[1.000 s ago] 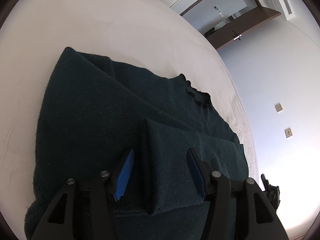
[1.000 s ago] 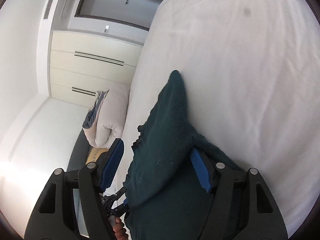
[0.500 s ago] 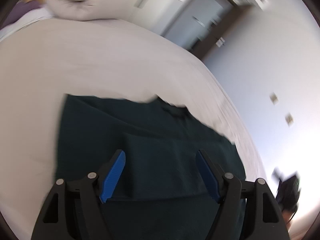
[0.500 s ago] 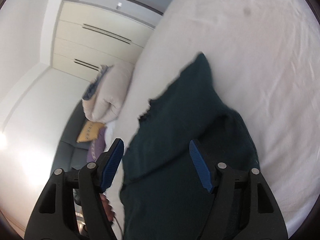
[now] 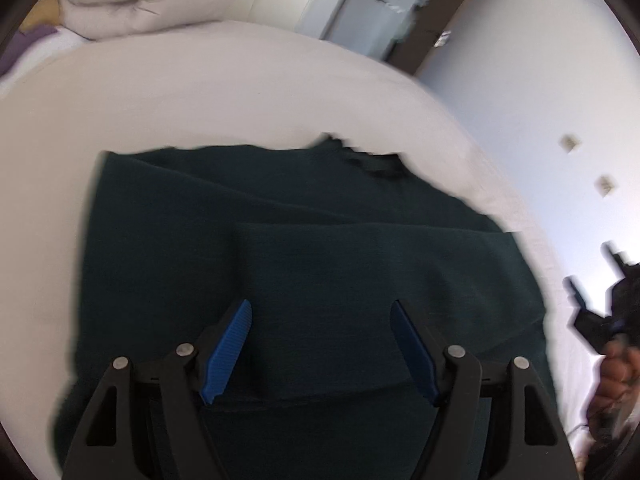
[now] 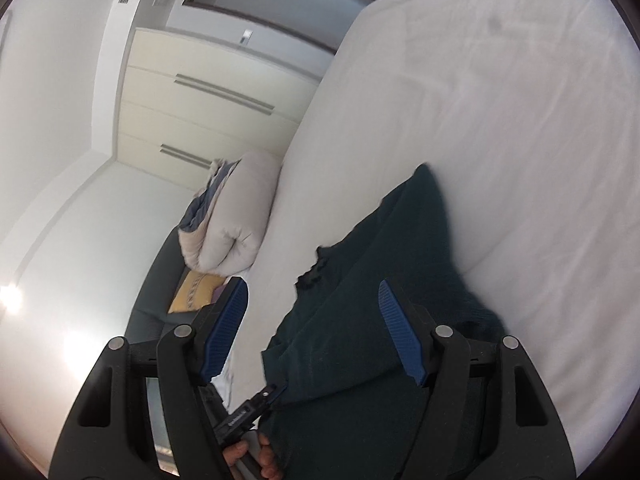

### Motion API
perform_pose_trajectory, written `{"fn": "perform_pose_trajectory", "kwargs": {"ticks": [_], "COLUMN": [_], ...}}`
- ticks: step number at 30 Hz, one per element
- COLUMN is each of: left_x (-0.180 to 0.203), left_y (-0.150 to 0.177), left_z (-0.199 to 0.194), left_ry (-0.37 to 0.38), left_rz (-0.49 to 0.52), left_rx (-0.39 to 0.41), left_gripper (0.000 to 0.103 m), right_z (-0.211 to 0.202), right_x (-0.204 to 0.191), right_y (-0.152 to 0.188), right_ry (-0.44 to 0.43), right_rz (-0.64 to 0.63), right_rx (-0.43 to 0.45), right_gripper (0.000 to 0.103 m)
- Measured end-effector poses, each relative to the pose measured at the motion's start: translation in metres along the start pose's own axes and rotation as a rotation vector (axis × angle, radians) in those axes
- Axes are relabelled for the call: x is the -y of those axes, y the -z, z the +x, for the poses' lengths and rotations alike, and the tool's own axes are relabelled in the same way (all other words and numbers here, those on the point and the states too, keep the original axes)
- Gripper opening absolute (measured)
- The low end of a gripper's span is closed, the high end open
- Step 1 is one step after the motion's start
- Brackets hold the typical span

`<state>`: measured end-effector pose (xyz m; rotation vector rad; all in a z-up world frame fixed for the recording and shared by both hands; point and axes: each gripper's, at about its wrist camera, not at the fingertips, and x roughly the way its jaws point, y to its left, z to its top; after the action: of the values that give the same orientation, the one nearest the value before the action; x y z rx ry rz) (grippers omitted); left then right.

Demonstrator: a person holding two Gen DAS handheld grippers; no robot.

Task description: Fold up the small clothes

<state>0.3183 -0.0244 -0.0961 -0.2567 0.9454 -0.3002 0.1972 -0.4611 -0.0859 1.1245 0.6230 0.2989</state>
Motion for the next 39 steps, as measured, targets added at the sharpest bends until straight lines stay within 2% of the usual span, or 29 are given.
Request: {"fn": "perform_pose_trajectory", "kwargs": {"ticks": [2, 3, 5, 7, 10, 13, 15, 16, 18, 19, 20, 21, 22, 23, 24, 28, 32, 36, 39], "left_x": [-0.015, -0.018, -0.009, 0.002, 0.005, 0.021, 0.037, 0.047, 0.056, 0.053, 0.045, 0.035, 0.023, 0.019, 0.019, 0.025, 0.007, -0.014, -0.03], "left_y": [0.0, 0.001, 0.003, 0.006, 0.007, 0.005, 0.002, 0.001, 0.001, 0.002, 0.005, 0.008, 0.013, 0.015, 0.014, 0.016, 0.036, 0.079, 0.124], "left_z": [0.002, 0.003, 0.006, 0.006, -0.008, -0.036, -0.046, -0.045, -0.032, -0.02, -0.007, 0.011, 0.018, 0.013, 0.012, 0.005, -0.04, -0.101, -0.143], "left_ry": [0.049, 0.059, 0.018, -0.04, -0.069, -0.085, -0.082, -0.09, -0.14, -0.16, -0.17, -0.177, -0.138, -0.109, -0.107, -0.139, -0.055, -0.046, -0.065], "left_rz": [-0.049, -0.05, 0.014, 0.076, 0.037, 0.065, 0.131, 0.182, 0.242, 0.239, 0.214, 0.178, 0.143, 0.133, 0.129, 0.16, 0.065, -0.02, -0.065], "left_rx": [0.008, 0.012, 0.007, 0.013, 0.045, 0.156, 0.208, 0.212, 0.183, 0.148, 0.091, 0.012, 0.006, 0.042, 0.033, 0.021, 0.03, 0.059, 0.061], "left_gripper": [0.072, 0.072, 0.072, 0.072, 0.07, 0.071, 0.076, 0.083, 0.085, 0.085, 0.085, 0.086, 0.087, 0.087, 0.087, 0.087, 0.088, 0.092, 0.096], "right_z": [0.023, 0.035, 0.05, 0.051, 0.05, 0.042, 0.04, 0.043, 0.052, 0.056, 0.066, 0.07, 0.066, 0.061, 0.065, 0.041, -0.008, -0.067, -0.108], "right_x": [0.016, 0.023, 0.046, 0.046, 0.034, 0.018, 0.01, 0.012, 0.019, 0.026, 0.045, 0.048, 0.053, 0.051, 0.04, 0.027, 0.022, 0.009, 0.002], "right_y": [-0.003, -0.005, -0.005, -0.002, 0.003, -0.004, -0.012, -0.018, -0.029, -0.034, -0.037, -0.038, -0.036, -0.033, -0.029, -0.001, 0.033, 0.064, 0.09], "right_ry": [0.041, 0.1, 0.154, 0.139, 0.157, 0.087, 0.079, 0.084, 0.104, 0.125, 0.169, 0.155, 0.11, 0.098, 0.111, 0.189, 0.208, 0.228, 0.264], "right_rz": [0.02, 0.027, 0.013, -0.021, -0.042, -0.094, -0.108, -0.1, -0.085, -0.07, -0.037, -0.026, -0.043, -0.074, -0.094, -0.188, -0.177, -0.245, -0.299], "right_rx": [-0.043, -0.054, -0.082, -0.071, -0.1, -0.072, -0.058, -0.067, -0.091, -0.112, -0.15, -0.159, -0.136, -0.128, -0.132, -0.146, -0.154, -0.153, -0.163], "right_gripper": [0.067, 0.067, 0.067, 0.066, 0.067, 0.067, 0.067, 0.067, 0.067, 0.068, 0.068, 0.068, 0.067, 0.067, 0.067, 0.068, 0.068, 0.068, 0.068]}}
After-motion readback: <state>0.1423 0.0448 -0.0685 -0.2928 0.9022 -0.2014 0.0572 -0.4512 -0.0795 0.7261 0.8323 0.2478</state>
